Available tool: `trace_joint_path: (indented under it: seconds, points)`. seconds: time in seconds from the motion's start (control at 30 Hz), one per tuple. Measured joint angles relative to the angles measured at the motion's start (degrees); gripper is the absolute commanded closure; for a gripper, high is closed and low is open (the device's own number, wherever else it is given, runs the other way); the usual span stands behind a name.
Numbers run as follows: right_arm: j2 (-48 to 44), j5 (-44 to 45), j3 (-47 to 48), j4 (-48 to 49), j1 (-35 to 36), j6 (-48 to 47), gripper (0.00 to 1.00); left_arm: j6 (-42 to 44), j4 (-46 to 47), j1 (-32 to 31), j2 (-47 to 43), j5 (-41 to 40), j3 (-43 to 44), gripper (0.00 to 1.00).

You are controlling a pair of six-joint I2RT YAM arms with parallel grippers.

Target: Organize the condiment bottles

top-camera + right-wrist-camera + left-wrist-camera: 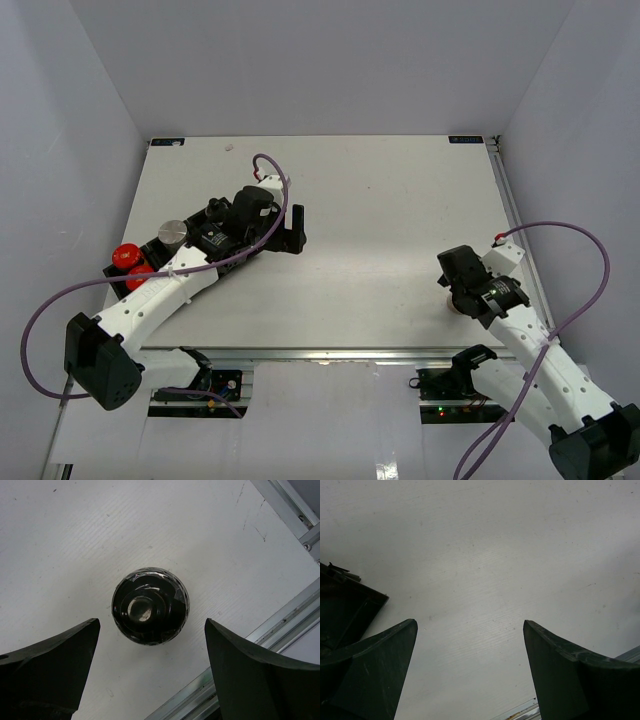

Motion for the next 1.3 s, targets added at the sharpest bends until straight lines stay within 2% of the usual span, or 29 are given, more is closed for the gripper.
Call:
trace_joint_path:
  seconds: [0.13, 0.33, 0.5, 0.63, 0.7, 0.83, 1.0, 1.13, 1.3]
  points:
    - [0.73, -0.03, -1.12, 2.84, -1.26, -0.96, 0.04, 0.02, 0.01, 0.00, 0.00, 0.01, -0.04, 0.02]
    - [1.04, -0.23, -3.42, 7.25, -2.83, -3.23, 0.13, 0.03, 0.05, 0.00, 0.00, 0.07, -0.16, 0.02]
    - [2.05, -0.43, -4.19, 10.63, -3.54, -6.03, 0.38, 0.02, 0.45, -0.01, 0.00, 0.08, -0.64, 0.02]
    - [3.25, -1.34, -4.17, 13.69, -3.56, -9.21, 0.78, 0.03, 0.44, 0.00, -0.11, 0.08, -0.76, 0.02]
    - [3.95, -2.20, -4.14, 15.44, -3.56, -11.17, 0.90, 0.03, 0.43, -0.01, -0.41, 0.06, -0.76, 0.02]
    - [6.88, -6.38, -2.92, 19.46, -3.69, -16.66, 0.92, 0.02, 0.34, 0.00, -1.72, -0.12, -0.71, 0.02]
    - [11.40, -17.66, -0.41, 27.33, -2.35, -23.98, 0.92, 0.06, -1.78, 0.00, -2.25, -0.92, 2.02, 0.02]
    - [17.41, -21.66, 5.10, 30.55, 3.51, -28.68, 0.92, 0.15, -4.76, 1.30, -2.10, -1.34, 7.18, 0.02]
    - [29.58, -21.92, 16.63, 34.10, 14.56, -33.05, 0.92, 0.19, -7.72, 8.03, -2.25, 0.62, 14.07, 0.02]
